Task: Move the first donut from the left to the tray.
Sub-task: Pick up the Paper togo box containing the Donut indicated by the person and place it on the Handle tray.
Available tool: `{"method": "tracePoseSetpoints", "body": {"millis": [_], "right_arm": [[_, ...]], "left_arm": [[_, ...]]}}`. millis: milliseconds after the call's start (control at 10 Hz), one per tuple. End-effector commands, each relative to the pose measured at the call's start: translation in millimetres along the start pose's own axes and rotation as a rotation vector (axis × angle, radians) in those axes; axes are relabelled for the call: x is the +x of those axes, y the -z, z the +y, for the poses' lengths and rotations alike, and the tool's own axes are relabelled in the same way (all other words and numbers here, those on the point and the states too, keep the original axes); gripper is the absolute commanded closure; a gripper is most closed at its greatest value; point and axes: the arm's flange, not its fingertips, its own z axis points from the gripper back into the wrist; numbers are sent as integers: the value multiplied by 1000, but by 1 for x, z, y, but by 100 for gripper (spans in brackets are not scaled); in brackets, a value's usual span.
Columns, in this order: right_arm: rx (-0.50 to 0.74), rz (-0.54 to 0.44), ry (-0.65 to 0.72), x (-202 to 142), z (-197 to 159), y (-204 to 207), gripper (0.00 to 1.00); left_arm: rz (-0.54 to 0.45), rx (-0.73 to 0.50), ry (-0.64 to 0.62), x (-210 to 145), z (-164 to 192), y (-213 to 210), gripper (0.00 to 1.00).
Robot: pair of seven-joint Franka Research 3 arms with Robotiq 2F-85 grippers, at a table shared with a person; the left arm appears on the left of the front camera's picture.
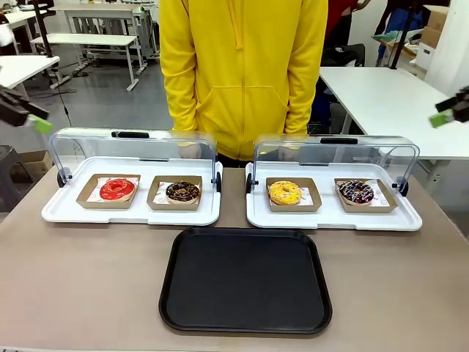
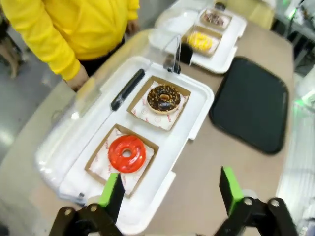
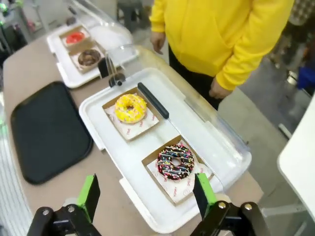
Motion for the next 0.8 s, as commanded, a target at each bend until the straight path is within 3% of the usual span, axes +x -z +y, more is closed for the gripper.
{"method": "tracePoseSetpoints", "body": {"millis": [0, 300, 700], "right_arm": [[76, -102, -16, -25, -27, 0, 0], [100, -203, -14, -58, -30, 2, 0], [112, -260, -32, -67, -21, 1, 0]], "left_arm": [[-116, -74, 18, -34, 39, -7, 0], [-244, -65, 49, -79, 60, -16, 0], [-258, -6, 89, -88, 53, -25, 0]]}}
